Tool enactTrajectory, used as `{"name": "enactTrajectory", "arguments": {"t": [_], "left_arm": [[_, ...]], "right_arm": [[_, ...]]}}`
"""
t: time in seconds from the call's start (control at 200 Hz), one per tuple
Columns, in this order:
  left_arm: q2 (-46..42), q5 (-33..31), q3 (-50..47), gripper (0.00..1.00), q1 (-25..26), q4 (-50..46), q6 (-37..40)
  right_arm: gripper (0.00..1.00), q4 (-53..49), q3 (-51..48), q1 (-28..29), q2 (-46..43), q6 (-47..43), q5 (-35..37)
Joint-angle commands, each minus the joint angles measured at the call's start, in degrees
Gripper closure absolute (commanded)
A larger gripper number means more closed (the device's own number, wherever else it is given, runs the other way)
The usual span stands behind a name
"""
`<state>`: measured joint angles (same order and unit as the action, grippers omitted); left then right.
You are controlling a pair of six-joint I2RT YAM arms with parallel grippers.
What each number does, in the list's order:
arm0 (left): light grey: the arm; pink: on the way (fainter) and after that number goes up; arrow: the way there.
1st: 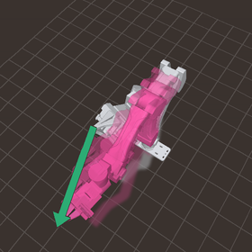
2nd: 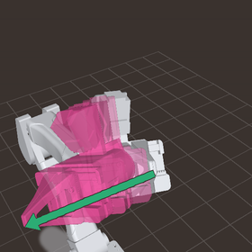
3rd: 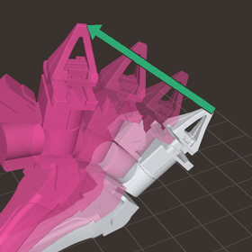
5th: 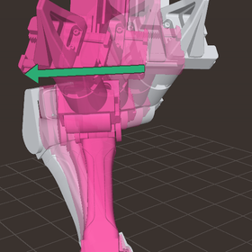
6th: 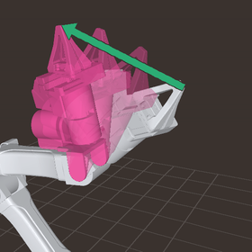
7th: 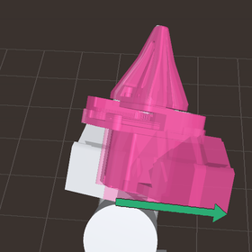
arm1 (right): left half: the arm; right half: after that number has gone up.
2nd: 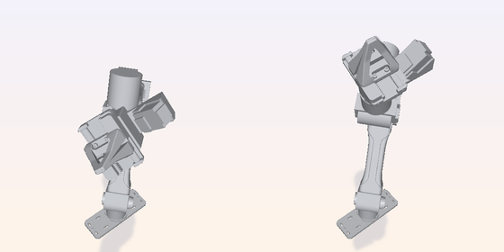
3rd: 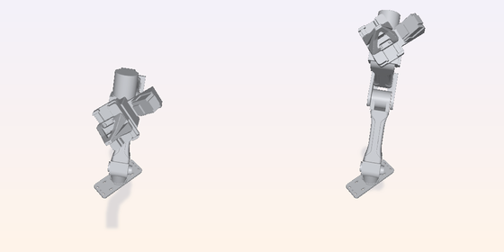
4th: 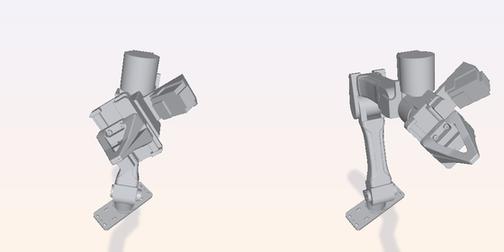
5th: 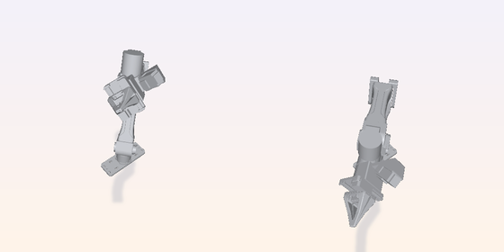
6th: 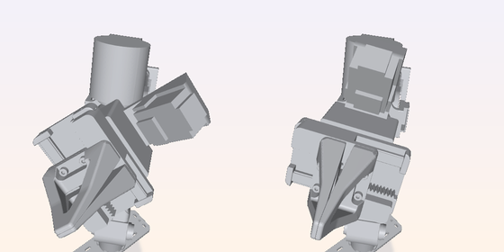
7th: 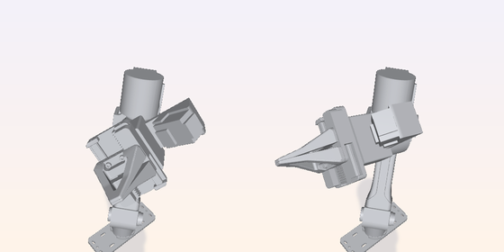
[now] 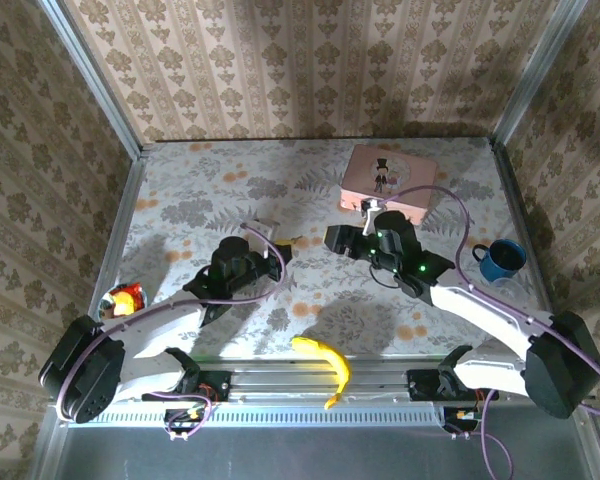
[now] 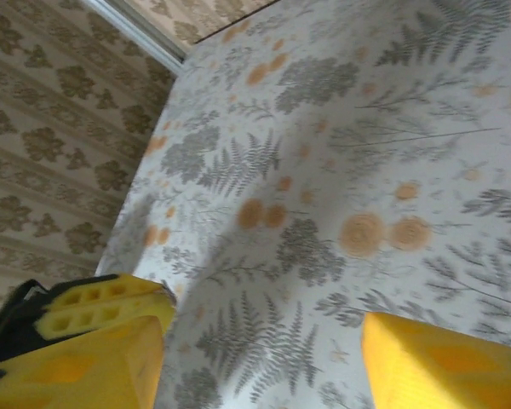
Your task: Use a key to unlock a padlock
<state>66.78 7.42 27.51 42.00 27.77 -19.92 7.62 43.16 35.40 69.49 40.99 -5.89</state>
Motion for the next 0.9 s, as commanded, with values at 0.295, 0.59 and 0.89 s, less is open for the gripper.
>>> {"name": "enactTrajectory", "arguments": {"t": [0.295, 0.59, 0.89], "left_arm": [[-1.12, 3.05, 0.64, 1.0, -0.49, 4.05, -2.64], [-1.57, 3.21, 0.22, 1.0, -0.73, 4.66, -3.61], [-2.32, 4.0, -0.2, 1.0, -0.95, 5.1, -4.23]], "right_arm": [[0.55, 9.46, 8.24, 2.51, 9.87, 0.0, -7.54], [0.64, 8.93, 10.4, 3.88, 14.92, -0.06, -8.08], [0.8, 10.13, 10.11, 4.07, 16.03, 1.18, -7.91]]}}
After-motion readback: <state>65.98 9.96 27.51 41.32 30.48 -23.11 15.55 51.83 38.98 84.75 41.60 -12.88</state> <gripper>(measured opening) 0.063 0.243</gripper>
